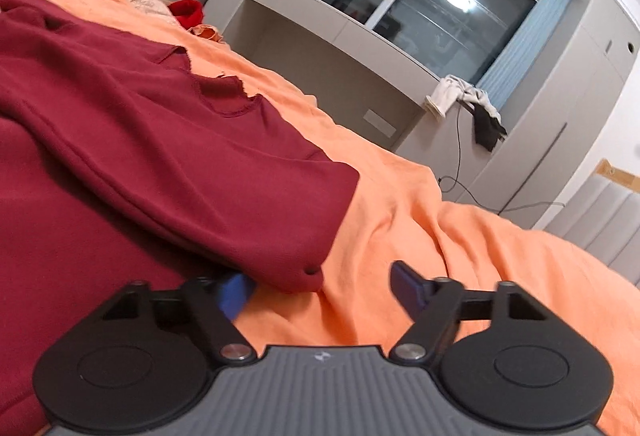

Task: Fold small clothes
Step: 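Lay the sleeve over the body and open the right gripper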

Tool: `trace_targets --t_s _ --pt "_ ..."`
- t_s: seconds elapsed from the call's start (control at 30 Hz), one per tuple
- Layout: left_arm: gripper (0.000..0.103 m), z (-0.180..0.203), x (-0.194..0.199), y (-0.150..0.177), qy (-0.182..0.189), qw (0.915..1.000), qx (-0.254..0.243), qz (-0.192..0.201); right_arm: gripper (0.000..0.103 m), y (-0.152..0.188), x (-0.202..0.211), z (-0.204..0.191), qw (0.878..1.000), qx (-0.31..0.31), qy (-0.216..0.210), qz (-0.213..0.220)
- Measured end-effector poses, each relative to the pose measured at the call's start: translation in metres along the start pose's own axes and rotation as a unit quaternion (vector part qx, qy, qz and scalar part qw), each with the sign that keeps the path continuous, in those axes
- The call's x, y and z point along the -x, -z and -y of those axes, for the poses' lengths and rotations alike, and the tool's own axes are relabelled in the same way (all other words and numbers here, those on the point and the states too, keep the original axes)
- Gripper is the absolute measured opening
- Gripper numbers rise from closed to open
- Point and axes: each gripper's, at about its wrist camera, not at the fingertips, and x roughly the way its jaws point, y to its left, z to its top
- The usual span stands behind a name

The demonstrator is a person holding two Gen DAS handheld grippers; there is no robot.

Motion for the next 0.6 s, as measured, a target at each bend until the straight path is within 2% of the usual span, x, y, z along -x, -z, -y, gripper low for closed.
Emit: trace_targets --t_s 0.03,0.07,0.13,0.23,0.33,0.47,0.53,0.6 --pt "0.103 0.0 0.0 0.0 0.0 1.0 0.0 0.0 0.061 0.0 0.0 -0.001 1.0 0.003 0.0 0.002" --pt "0.103 0.0 0.0 0.0 0.0 1.0 0.0 0.001 0.042 0.0 -0.001 -0.002 1.0 0.005 0.002 0.003" --pt "0.103 0.0 0.0 0.0 0.0 1.0 0.0 0.001 0.015 -0.001 -0.007 -0.005 1.0 0.014 0.005 -0.01" --pt "0.103 0.0 0.002 0.001 0.001 1.0 0.0 0.003 0.009 -0.003 -0.008 -0.003 1.0 0.001 0.004 -0.016" --pt "0.102 -0.003 0.005 0.001 0.016 0.9998 0.007 0.009 0.007 -0.01 0.0 0.019 0.996 -0.082 -0.01 -0.019" --pt "0.102 -0.003 0.008 0.003 0.031 0.9994 0.002 0.015 0.007 -0.005 -0.004 0.053 0.973 -0.222 -0.05 -0.043" --pt "0.102 0.001 0.01 0.004 0.036 0.9992 -0.008 0.018 0.007 0.003 -0.013 0.056 0.964 -0.251 -0.067 -0.063" --pt "0.102 0.004 0.01 0.004 0.035 0.999 -0.019 0.019 0.007 0.006 -0.02 0.054 0.961 -0.256 -0.072 -0.075"
